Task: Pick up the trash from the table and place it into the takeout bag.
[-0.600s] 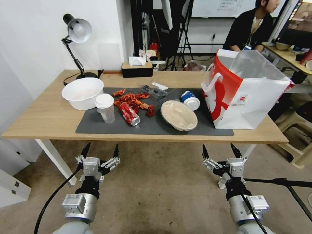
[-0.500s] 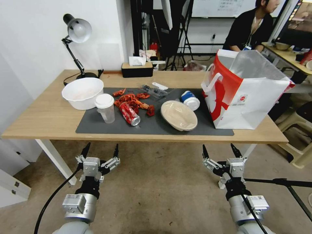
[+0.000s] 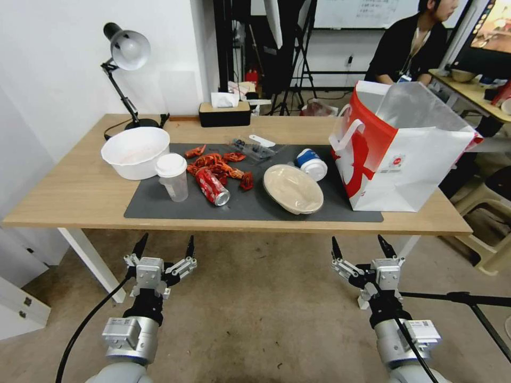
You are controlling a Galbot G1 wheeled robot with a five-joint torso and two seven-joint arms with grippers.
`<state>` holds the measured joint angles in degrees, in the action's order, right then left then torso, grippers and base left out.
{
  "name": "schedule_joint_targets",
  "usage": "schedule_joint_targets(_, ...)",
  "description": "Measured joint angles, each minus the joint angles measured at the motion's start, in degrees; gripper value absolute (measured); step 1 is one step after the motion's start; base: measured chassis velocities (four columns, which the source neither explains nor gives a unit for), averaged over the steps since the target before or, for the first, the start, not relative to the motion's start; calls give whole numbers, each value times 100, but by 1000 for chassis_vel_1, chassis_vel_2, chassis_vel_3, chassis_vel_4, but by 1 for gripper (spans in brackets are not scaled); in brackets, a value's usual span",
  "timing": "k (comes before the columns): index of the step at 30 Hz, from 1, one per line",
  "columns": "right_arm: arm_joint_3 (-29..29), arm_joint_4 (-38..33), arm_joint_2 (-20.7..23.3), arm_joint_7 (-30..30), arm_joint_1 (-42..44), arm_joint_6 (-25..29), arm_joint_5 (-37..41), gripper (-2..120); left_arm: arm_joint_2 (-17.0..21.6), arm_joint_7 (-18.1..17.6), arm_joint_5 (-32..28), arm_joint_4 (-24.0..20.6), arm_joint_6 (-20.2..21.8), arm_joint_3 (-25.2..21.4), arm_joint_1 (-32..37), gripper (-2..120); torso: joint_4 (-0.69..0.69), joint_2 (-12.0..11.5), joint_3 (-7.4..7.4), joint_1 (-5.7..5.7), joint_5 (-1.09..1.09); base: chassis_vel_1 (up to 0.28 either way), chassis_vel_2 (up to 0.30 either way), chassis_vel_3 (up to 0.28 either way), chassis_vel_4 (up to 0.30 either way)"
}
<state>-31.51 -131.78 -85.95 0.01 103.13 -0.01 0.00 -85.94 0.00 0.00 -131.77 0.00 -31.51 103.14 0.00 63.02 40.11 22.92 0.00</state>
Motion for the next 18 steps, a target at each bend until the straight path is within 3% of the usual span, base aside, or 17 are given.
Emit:
schedule_joint_targets(8,-2,-18,-15,0,-25,-65,0,100,-5,0,-8,-3,18,5,-12,100,0,0,0,0,-1,0,0,0,0)
schedule_joint_targets(12,-103,-225,-201,51,-270,-713,-6,100,-54,-1,-74,-31,189,55,-87,100,1,0,0,0,1,0,0,0,0)
schedule_joint_targets(15,-198,-428,-382,111,-527,-1347,7,100,-218,-3,-276,-168,696,248,-341,100,0,0,0,0,-1,0,0,0,0)
schedule_joint_targets(18,-243,-472,-405,149,-660,-1475,177,100,-328,-5,-411,-256,1042,377,-503,100,0,0,0,0,-1,0,0,0,0)
